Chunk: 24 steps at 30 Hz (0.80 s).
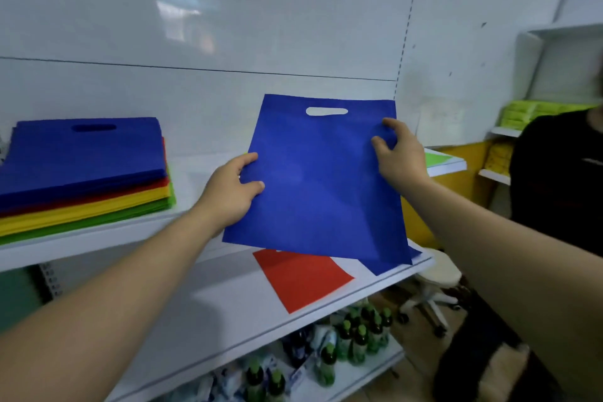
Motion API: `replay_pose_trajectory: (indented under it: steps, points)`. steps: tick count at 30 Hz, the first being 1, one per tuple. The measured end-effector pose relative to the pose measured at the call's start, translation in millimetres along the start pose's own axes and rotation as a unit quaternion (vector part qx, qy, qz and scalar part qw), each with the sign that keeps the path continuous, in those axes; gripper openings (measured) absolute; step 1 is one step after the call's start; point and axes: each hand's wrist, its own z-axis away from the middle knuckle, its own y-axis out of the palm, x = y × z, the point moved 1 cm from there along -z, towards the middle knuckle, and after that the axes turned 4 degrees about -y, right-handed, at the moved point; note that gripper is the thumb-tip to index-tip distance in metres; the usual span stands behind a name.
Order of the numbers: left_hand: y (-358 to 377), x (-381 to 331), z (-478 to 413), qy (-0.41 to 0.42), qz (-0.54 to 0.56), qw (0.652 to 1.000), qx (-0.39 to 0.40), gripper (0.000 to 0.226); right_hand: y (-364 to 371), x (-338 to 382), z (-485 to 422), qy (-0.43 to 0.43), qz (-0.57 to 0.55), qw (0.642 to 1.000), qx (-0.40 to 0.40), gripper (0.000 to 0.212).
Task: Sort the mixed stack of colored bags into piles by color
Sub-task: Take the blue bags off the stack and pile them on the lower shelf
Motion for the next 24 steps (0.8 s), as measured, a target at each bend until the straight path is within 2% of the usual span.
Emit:
replay_pose_trajectory:
  steps: [7,13,18,24]
  points:
    - [156.1,-5.2,22.3,-0.032,0.011,0.995,0.097,0.056,-103.3,-117.1,17.4,0.074,0.058,0.996,-0.002,0.043]
    - [265.5,6.7,48.4,-0.093,0.006,0.984,0.154,0.055,-165.5,-211.2,27.3,0.105,0.136,0.985,0.032,0.045]
    - [306.9,23.8,56.1,-0.137,0.007,0.978,0.155,0.055,-165.6,-260.4,29.0,0.124,0.157,0.976,0.08,0.046]
    - [317.2,68.4,38.7,-0.188,0.001,0.972,0.143,0.055,-116.1,-304.9,20.3,0.14,0.148,0.97,0.129,0.046]
